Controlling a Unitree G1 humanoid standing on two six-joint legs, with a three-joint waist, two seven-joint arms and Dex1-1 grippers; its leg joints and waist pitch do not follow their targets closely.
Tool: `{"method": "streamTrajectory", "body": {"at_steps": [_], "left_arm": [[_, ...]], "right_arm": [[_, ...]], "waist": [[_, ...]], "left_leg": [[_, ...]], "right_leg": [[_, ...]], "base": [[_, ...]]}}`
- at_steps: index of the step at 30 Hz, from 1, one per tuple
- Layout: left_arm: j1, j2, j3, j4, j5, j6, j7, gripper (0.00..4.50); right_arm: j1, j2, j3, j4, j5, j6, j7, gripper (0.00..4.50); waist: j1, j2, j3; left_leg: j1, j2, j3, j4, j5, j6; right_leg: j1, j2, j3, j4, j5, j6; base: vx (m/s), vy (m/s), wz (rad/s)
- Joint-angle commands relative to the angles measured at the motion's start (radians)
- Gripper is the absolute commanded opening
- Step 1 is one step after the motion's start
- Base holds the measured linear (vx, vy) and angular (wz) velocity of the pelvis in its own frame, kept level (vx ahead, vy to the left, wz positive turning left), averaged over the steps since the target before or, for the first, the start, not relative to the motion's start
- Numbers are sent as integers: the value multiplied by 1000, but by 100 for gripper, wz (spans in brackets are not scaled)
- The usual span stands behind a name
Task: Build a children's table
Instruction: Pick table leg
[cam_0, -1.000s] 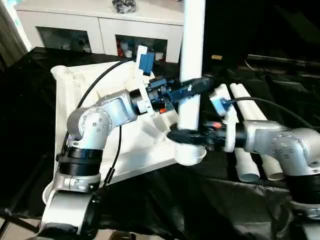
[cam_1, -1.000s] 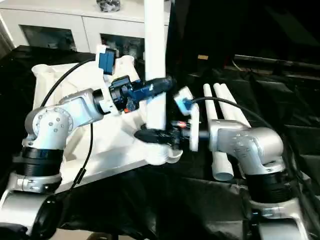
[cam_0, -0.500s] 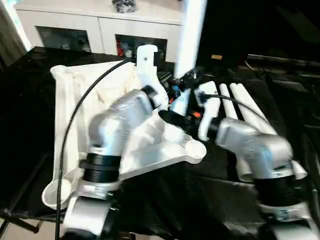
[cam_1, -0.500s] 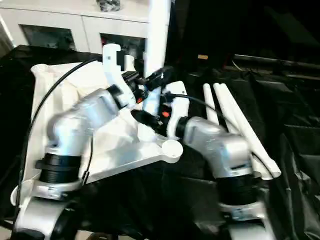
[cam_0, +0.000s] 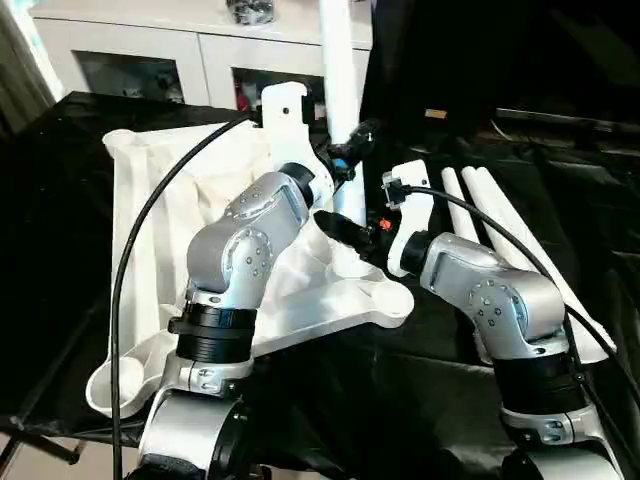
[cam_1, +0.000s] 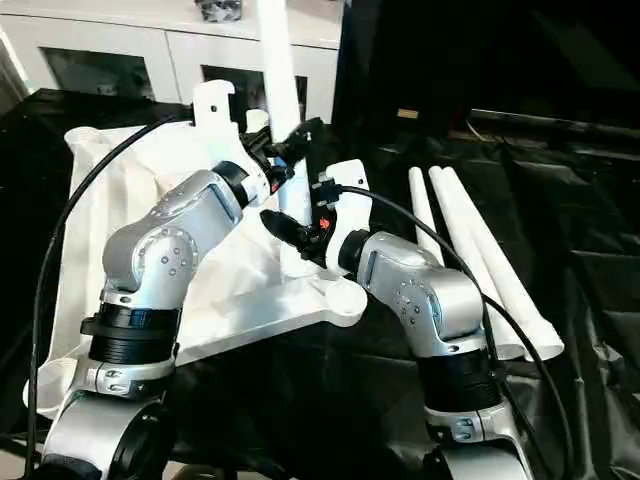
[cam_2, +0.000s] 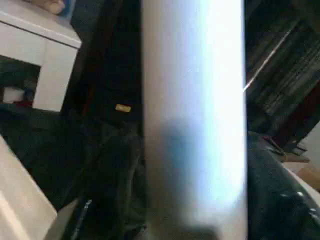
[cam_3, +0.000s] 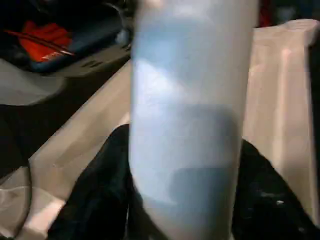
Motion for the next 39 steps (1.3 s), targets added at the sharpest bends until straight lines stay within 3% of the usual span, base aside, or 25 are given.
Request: {"method": "streamTrajectory", "body": {"at_steps": [1,5,7,11,15,19,26,31,34,38,39], "left_arm": [[-12,-2,-6,-7,-13,12,-16,245],[-16,27,-29,-14,-52,41,-121,224],[-13,42,-27,-18,-94,55,-190,200],[-24,58,13,-16,-165,64,-271,186],[-38,72,31,14,-161,30,-302,184],[-42,73,38,27,-170,-8,-341,184],[-15,33,98,-20,-318,-17,-448,184],[12,31,67,-36,-359,32,-518,184],[18,37,39,-29,-350,28,-544,184],[27,38,19,-35,-357,34,-562,184],[28,37,16,-36,-356,34,-564,184]], "right_arm": [[-8,-2,-9,-30,38,13,27,283],[-6,-97,-4,-49,80,71,145,310],[-2,-173,0,-50,118,119,238,334],[-4,-240,-35,-50,172,141,336,349],[-12,-297,-21,-23,167,133,393,349],[-23,-321,-21,7,170,134,425,349],[-43,-342,-26,59,208,139,513,349],[-61,-345,-2,74,204,110,568,349],[-77,-342,6,89,200,106,577,349],[-89,-345,10,104,194,97,593,349],[-90,-344,10,104,193,95,595,332]], "waist": [[-2,-2,-79],[3,2,-79],[6,3,-80],[5,0,-81],[4,-1,-79],[5,-4,-80],[8,-10,-80],[8,-15,-78],[8,-9,-78],[7,-11,-79],[6,-12,-79]], "left_leg": [[18,40,-15,-72,-173,-37],[23,41,-13,-70,-164,-31],[19,41,-15,-70,-153,-31],[17,39,-13,-65,-152,-18],[18,40,-14,-66,-159,-13],[18,41,-14,-65,-158,-8],[17,42,-10,-61,-142,12],[17,44,-10,-62,-145,19],[20,45,-11,-64,-158,10],[18,44,-11,-64,-158,3],[17,43,-11,-64,-155,5]], "right_leg": [[50,-61,38,-74,-132,-140],[49,-58,38,-74,-118,-148],[53,-59,38,-72,-103,-152],[58,-63,37,-71,-100,-182],[57,-62,36,-75,-121,-188],[57,-65,36,-77,-147,-188],[58,-65,34,-69,-103,-238],[55,-66,35,-73,-140,-227],[52,-66,36,-75,-176,-213],[54,-65,36,-75,-172,-200],[55,-65,36,-75,-167,-202]], "base": [[0,0,0],[0,0,0],[0,0,0],[0,0,0],[0,0,0],[0,0,0],[0,0,0],[0,0,0],[0,0,0],[0,0,0],[0,0,0]]}}
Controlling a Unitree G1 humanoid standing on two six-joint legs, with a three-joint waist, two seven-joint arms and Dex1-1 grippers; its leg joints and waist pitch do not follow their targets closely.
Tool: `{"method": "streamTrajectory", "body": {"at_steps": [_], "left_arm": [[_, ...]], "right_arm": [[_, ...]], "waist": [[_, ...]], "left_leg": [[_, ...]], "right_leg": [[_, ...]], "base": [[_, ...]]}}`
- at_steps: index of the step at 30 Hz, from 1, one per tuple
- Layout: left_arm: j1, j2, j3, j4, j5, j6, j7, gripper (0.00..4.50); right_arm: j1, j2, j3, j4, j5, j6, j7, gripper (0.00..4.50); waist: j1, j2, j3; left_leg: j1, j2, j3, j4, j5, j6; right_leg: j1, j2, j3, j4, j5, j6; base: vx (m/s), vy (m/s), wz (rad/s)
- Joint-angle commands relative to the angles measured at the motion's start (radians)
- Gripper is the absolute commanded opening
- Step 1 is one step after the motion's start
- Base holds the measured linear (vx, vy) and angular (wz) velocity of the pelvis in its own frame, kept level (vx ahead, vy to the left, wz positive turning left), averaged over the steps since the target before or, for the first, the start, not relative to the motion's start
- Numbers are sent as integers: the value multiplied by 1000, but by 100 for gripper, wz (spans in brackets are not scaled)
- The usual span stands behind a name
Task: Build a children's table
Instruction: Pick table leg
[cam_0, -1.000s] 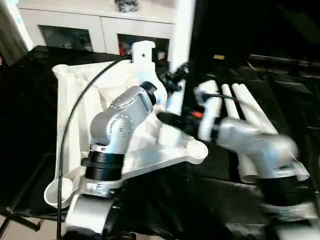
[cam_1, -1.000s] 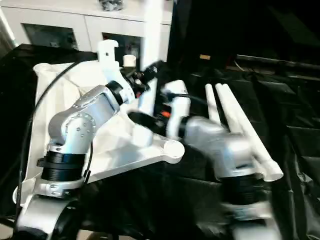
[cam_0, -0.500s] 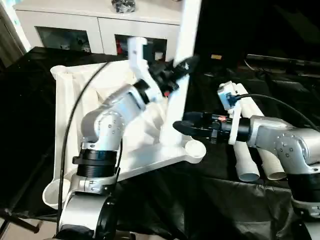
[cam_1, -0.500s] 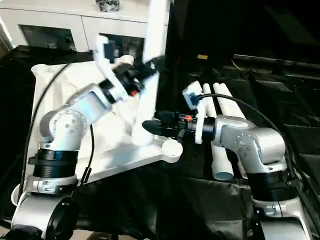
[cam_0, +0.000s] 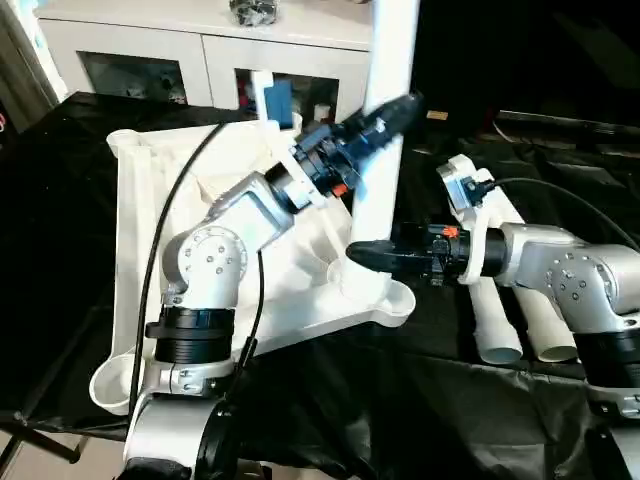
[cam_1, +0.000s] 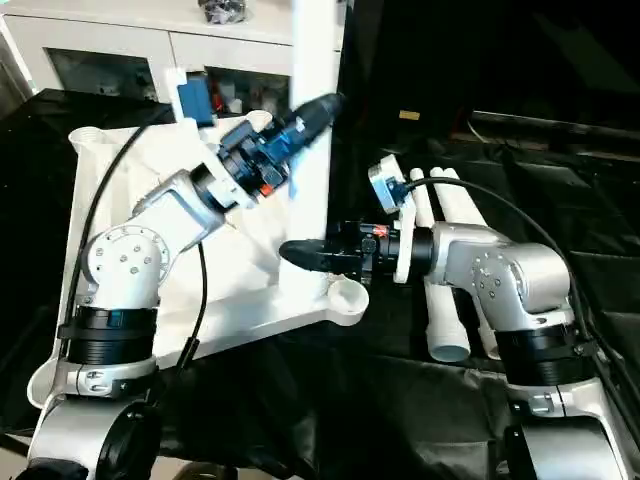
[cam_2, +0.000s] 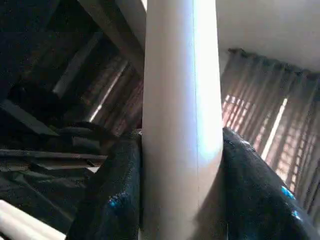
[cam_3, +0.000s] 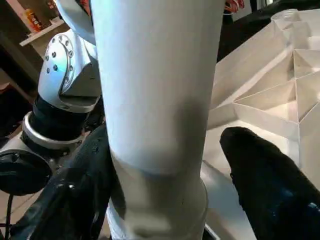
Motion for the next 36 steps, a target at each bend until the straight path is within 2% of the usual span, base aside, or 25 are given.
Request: {"method": "streamTrajectory", "body": {"at_steps": [1,5,6,9,16,20,23,25,26,28,30,31,33,34,35,36], "left_arm": [[5,-12,-29,-28,-17,16,-21,184],[4,-17,-28,-29,-18,13,-17,184],[3,-16,-28,-28,-18,11,-16,184],[4,-12,-27,-29,-20,7,-16,184],[11,-12,-29,-29,-1,-7,1,184],[14,-10,-30,-35,-2,-6,7,184],[17,-9,-28,-42,-6,0,16,184],[22,-11,-26,-54,-14,13,31,254],[23,-11,-26,-59,-17,19,35,254],[26,-4,-49,-68,30,-6,56,268],[19,16,-97,-55,159,-58,136,296],[19,16,-97,-55,159,-58,136,302],[10,32,-125,-37,232,-76,189,303],[10,32,-125,-37,232,-76,189,303],[-18,34,-123,18,337,-76,352,303],[-18,34,-123,18,337,-76,352,303]], "right_arm": [[-26,-8,-1,14,-18,-18,-2,322],[-25,-7,3,14,-15,-21,4,303],[-25,-7,5,14,-14,-21,6,279],[-23,-5,6,18,-13,-22,10,266],[-18,5,6,22,-20,-29,4,198],[-14,16,5,24,-24,-37,-9,191],[-16,46,-2,27,-68,-89,-79,191],[-17,62,-14,19,-71,-96,-112,191],[-17,68,-18,15,-71,-96,-123,191],[-14,73,-21,5,-74,-100,-135,191],[-7,87,-21,-10,-96,-123,-169,191],[-7,87,-21,-10,-96,-123,-169,191],[-5,96,-20,-17,-115,-138,-199,190],[-5,96,-20,-17,-115,-138,-199,190],[-4,113,-9,-30,-165,-174,-263,190],[-4,113,-9,-30,-165,-174,-263,190]], "waist": [[2,-12,-79],[1,-12,-80],[1,-13,-80],[2,-12,-80],[2,-12,-79],[3,-11,-80],[3,-10,-80],[1,-10,-80],[-1,-10,-80],[0,-9,-80],[0,-7,-79],[1,-7,-78],[0,-6,-78],[-1,-8,-79],[-1,-6,-79],[-4,-8,-80]], "left_leg": [[17,43,-11,-64,-155,1],[18,44,-11,-64,-152,3],[17,44,-11,-64,-150,4],[17,43,-11,-63,-148,7],[19,44,-11,-64,-153,4],[18,44,-11,-64,-154,2],[18,45,-12,-64,-153,-1],[18,45,-12,-65,-154,-5],[18,45,-12,-66,-153,-8],[19,45,-12,-66,-154,-12],[20,46,-13,-68,-166,-13],[20,47,-14,-69,-168,-14],[19,46,-14,-71,-171,-25],[19,44,-14,-70,-171,-26],[18,46,-15,-70,-170,-29],[20,44,-15,-69,-168,-37]], "right_leg": [[54,-65,36,-75,-168,-199],[54,-64,36,-73,-157,-205],[54,-64,36,-73,-154,-205],[55,-65,36,-73,-154,-207],[53,-65,35,-74,-161,-206],[53,-65,35,-73,-159,-207],[53,-66,35,-72,-154,-207],[53,-65,35,-71,-150,-207],[52,-65,35,-70,-149,-208],[51,-64,36,-71,-151,-205],[50,-63,37,-75,-163,-186],[50,-64,37,-76,-170,-176],[50,-63,37,-77,-183,-157],[51,-63,37,-76,-183,-153],[51,-62,38,-76,-181,-144],[49,-61,37,-76,-179,-136]], "base": [[0,0,0],[0,0,0],[0,0,0],[0,0,0],[0,0,0],[0,0,0],[0,0,0],[0,0,0],[0,0,0],[0,0,0],[0,0,0],[0,0,0],[0,0,0],[0,0,0],[0,0,0],[0,0,0]]}}
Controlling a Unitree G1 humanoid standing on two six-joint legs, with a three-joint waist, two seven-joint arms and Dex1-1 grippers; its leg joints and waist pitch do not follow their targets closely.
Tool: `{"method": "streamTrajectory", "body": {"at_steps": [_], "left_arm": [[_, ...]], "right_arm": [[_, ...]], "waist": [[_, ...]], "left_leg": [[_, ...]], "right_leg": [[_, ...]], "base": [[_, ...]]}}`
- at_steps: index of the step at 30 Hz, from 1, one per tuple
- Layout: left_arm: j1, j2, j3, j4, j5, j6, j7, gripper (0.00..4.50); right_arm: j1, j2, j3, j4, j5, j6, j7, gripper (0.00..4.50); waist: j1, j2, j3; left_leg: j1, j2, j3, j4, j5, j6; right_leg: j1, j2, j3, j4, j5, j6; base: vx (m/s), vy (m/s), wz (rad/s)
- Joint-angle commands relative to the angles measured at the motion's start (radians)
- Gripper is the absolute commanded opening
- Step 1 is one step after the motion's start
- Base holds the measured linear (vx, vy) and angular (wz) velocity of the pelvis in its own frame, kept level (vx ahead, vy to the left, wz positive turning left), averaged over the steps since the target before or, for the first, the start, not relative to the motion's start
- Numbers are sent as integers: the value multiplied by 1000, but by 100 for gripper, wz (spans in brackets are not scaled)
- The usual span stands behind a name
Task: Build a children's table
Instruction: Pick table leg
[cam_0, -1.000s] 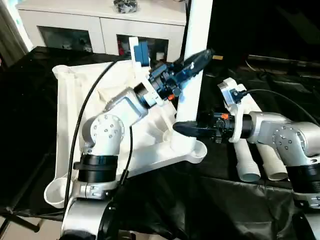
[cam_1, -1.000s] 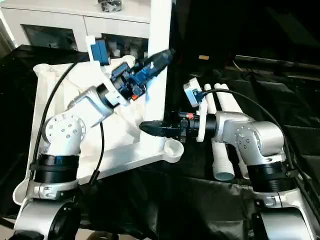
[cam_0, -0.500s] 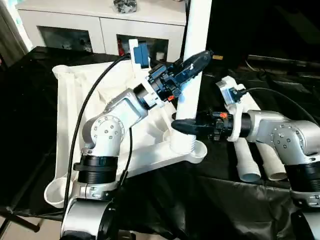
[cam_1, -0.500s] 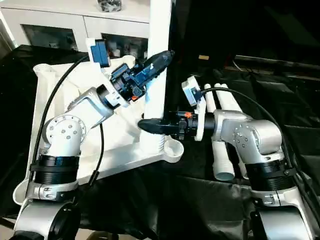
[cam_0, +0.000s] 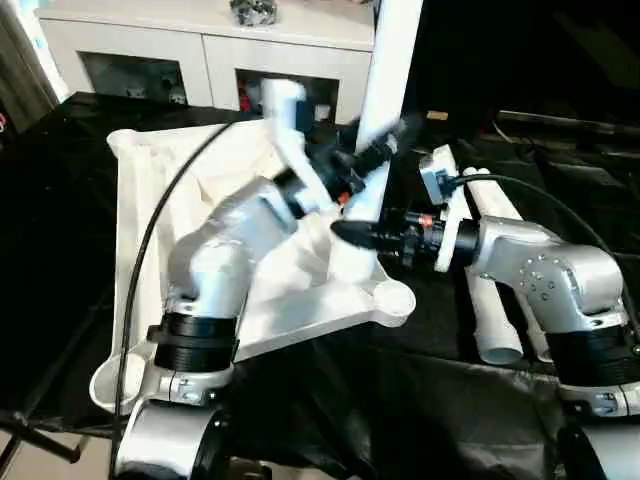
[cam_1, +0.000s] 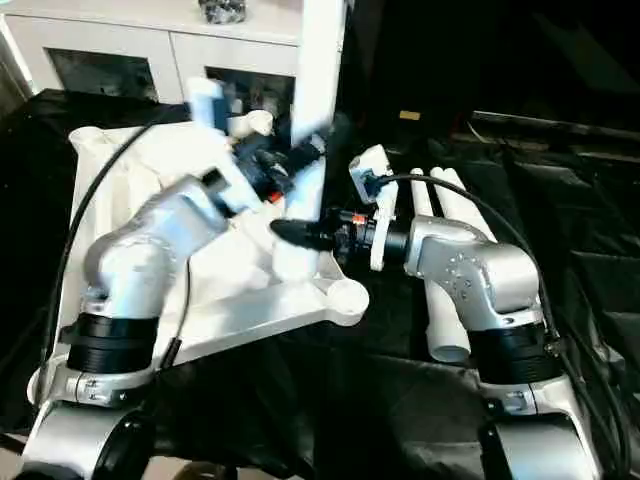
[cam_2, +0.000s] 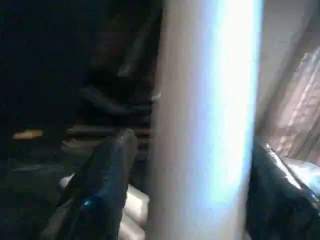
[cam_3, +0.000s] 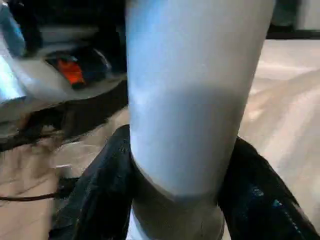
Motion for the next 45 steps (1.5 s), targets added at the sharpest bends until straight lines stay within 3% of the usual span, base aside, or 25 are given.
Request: {"method": "streamTrajectory", "body": {"at_steps": [1,2,7,14,18,21,24,25,27,35,36,39,40,45], "left_arm": [[-33,-10,25,60,95,7,193,303],[-34,-19,39,60,95,3,216,275],[-56,-54,93,63,89,-32,280,242],[-63,-79,106,42,60,-24,293,206],[-51,-88,86,4,29,-12,243,197],[-45,-66,53,-1,50,-18,202,193],[-41,-33,18,3,71,-28,155,192],[-40,-22,8,4,78,-34,139,192],[-39,-6,-9,5,86,-41,109,191],[-37,44,-85,4,139,-66,30,191],[-38,43,-86,5,137,-66,28,191],[-39,38,-89,5,135,-67,27,191],[-39,37,-90,4,134,-66,25,191],[-39,33,-96,4,138,-69,19,191]], "right_arm": [[7,27,-4,-44,-41,-63,-75,190],[8,40,-5,-47,-46,-64,-99,190],[23,77,7,-59,-79,-83,-165,190],[38,97,9,-75,-83,-83,-180,190],[44,108,12,-79,-90,-88,-195,190],[38,112,-7,-67,-63,-56,-196,260],[29,84,-17,-52,-42,-23,-165,265],[25,69,-17,-46,-41,-12,-151,297],[20,41,-14,-37,-39,-1,-118,305],[-9,-13,-7,-18,-17,30,-34,303],[-14,-13,-6,-13,-19,26,-33,303],[-19,-10,9,-5,-37,5,-31,303],[-19,-8,15,-3,-44,-2,-30,303],[-17,9,53,5,-74,-18,-31,303]], "waist": [[-1,-8,-81],[-4,-10,-80],[-6,-12,-83],[-1,-6,-81],[-2,-8,-80],[-5,-6,-80],[-4,-2,-80],[-5,-3,-80],[-3,-6,-80],[-2,-8,-81],[-3,-12,-80],[-3,-10,-80],[-4,-15,-80],[-4,-15,-80]], "left_leg": [[20,43,-14,-69,-165,-35],[17,42,-14,-68,-163,-41],[17,39,-13,-65,-149,-21],[17,41,-12,-66,-158,-12],[16,41,-13,-67,-167,-15],[18,41,-14,-69,-176,-17],[19,42,-14,-70,-179,-18],[19,41,-14,-70,-175,-19],[19,42,-13,-69,-165,-19],[18,43,-13,-67,-152,-12],[18,42,-11,-66,-155,-12],[17,43,-11,-66,-150,-13],[16,43,-11,-66,-151,-13],[17,43,-10,-65,-145,-9]], "right_leg": [[52,-63,37,-76,-177,-139],[50,-61,37,-76,-170,-139],[52,-61,35,-74,-151,-162],[49,-61,36,-74,-131,-178],[50,-62,36,-76,-150,-168],[49,-62,36,-77,-168,-159],[48,-61,36,-77,-165,-156],[48,-60,36,-77,-159,-155],[49,-60,37,-74,-134,-159],[50,-63,36,-72,-140,-171],[50,-64,36,-73,-150,-175],[50,-65,36,-72,-148,-181],[51,-64,36,-73,-151,-180],[49,-64,36,-72,-147,-183]], "base": [[0,0,0],[0,0,0],[0,0,0],[0,0,0],[0,0,0],[0,0,0],[0,0,0],[0,0,0],[0,0,0],[0,0,0],[0,0,0],[0,0,0],[0,0,0],[0,0,0]]}}
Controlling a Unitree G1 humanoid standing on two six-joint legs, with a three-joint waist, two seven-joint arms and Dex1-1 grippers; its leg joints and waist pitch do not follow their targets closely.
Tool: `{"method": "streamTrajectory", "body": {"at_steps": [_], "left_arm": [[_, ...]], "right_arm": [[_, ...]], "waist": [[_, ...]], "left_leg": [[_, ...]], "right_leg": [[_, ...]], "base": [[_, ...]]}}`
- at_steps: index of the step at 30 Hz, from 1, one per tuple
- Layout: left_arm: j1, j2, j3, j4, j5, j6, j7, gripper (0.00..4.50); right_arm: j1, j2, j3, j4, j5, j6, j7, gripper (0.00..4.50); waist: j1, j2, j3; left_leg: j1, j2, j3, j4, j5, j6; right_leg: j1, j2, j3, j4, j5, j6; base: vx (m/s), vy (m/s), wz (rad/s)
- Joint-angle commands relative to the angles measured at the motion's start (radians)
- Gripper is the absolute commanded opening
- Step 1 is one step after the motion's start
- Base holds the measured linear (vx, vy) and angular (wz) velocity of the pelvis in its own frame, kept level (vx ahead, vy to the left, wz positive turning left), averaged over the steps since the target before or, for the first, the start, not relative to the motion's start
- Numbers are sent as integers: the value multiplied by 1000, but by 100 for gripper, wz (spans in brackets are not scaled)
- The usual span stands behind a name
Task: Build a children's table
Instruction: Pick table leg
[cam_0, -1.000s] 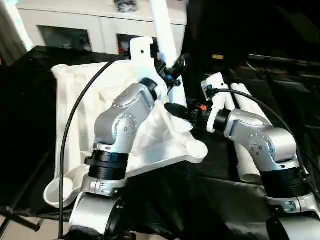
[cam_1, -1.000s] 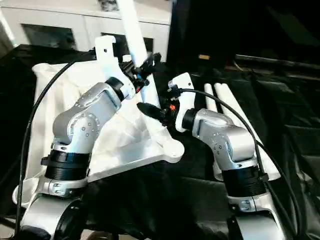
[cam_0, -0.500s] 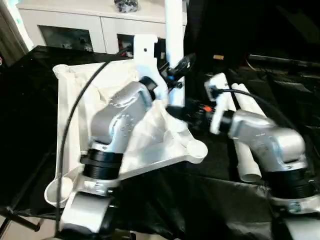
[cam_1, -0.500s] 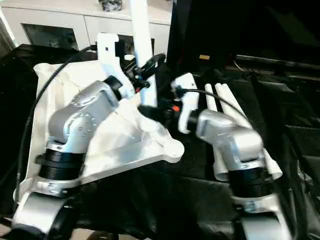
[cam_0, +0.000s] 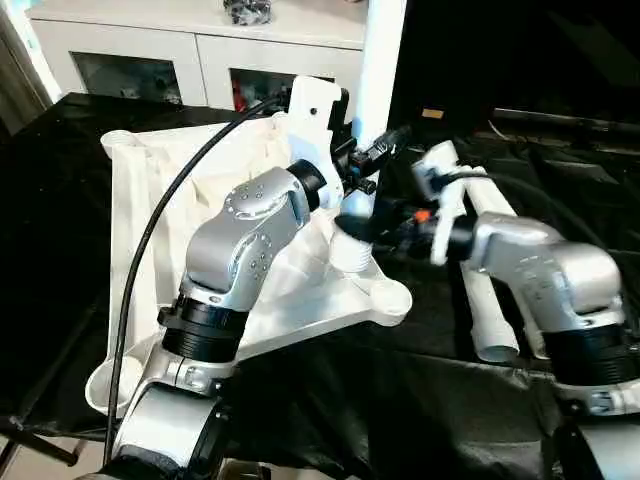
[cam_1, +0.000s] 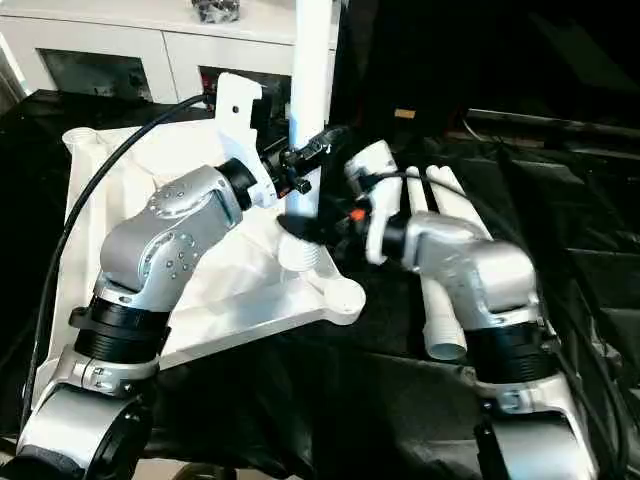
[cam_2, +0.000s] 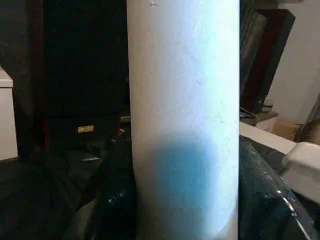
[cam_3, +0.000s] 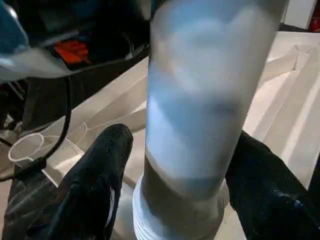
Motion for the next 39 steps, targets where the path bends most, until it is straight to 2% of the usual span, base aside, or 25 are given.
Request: {"method": "streamTrajectory", "body": {"at_steps": [1,32,34,39], "left_arm": [[-8,-4,-9,-17,14,-15,-10,191],[0,8,-18,-23,20,3,-51,190],[0,8,-18,-23,21,3,-51,190],[-1,12,-18,-20,23,2,-55,190]], "right_arm": [[-7,5,16,6,-10,-8,6,303],[-28,40,30,65,-70,-97,-4,303],[-28,40,31,67,-70,-99,-4,273],[-30,46,29,73,-73,-106,-4,246]], "waist": [[-1,-15,-80],[-1,-10,-80],[-1,-10,-81],[-1,-10,-81]], "left_leg": [[18,43,-11,-66,-144,-9],[20,43,-11,-66,-155,-11],[19,43,-11,-67,-154,-10],[19,43,-11,-66,-154,-10]], "right_leg": [[51,-64,36,-70,-146,-183],[51,-64,37,-69,-135,-189],[52,-64,37,-69,-137,-188],[51,-64,36,-69,-136,-189]], "base": [[0,0,0],[0,0,0],[0,0,0],[0,0,0]]}}
